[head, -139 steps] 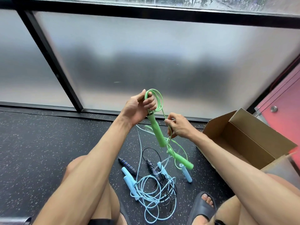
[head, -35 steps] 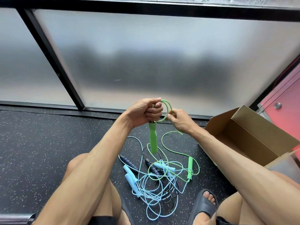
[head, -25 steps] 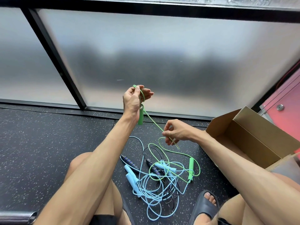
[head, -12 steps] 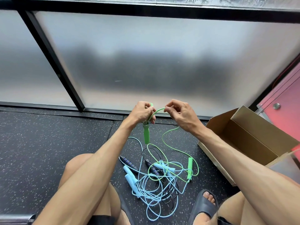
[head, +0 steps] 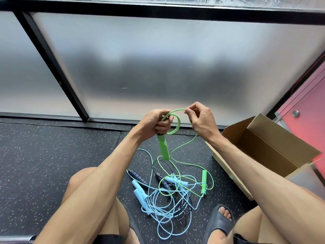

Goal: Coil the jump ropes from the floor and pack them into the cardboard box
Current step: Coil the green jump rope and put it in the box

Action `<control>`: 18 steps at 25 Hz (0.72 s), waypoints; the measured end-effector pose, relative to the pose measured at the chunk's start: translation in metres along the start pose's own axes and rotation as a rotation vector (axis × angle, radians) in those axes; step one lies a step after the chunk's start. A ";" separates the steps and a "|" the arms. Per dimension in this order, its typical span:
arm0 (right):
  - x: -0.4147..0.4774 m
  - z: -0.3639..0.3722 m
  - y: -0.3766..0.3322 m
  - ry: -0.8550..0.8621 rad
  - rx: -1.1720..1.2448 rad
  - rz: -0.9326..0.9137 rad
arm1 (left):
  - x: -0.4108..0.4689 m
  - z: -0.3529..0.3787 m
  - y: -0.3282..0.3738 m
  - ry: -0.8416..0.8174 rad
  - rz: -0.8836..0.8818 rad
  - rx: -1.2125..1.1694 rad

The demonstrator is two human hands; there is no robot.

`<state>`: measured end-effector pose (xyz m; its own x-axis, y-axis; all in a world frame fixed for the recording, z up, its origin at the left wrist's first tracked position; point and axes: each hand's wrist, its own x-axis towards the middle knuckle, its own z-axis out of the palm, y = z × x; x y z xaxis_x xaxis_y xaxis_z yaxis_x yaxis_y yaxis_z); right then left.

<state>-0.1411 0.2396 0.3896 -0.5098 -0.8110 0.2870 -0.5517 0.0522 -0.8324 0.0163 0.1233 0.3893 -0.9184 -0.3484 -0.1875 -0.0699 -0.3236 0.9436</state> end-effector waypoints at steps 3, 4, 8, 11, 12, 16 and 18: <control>0.000 0.001 0.001 -0.025 0.045 0.090 | -0.002 -0.001 0.002 -0.083 -0.007 -0.119; -0.001 0.004 0.001 -0.057 0.079 0.128 | -0.003 -0.001 0.003 -0.102 0.012 -0.175; -0.006 0.013 0.001 -0.295 0.151 0.324 | -0.003 -0.002 0.009 -0.068 0.139 -0.426; -0.014 0.015 0.000 -0.523 0.046 0.419 | 0.000 -0.004 0.012 0.171 0.266 -0.499; -0.018 0.016 -0.001 -0.590 0.012 0.436 | 0.002 -0.007 0.013 0.273 0.312 -0.505; -0.029 0.019 -0.001 -0.756 -0.029 0.467 | 0.003 -0.022 0.012 0.671 0.449 -0.246; -0.029 0.020 -0.003 -0.752 -0.045 0.395 | 0.004 -0.025 0.008 0.813 0.480 0.017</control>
<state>-0.1112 0.2516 0.3741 -0.1053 -0.8988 -0.4255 -0.4594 0.4235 -0.7808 0.0220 0.0970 0.3896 -0.2978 -0.9499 0.0953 0.2332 0.0245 0.9721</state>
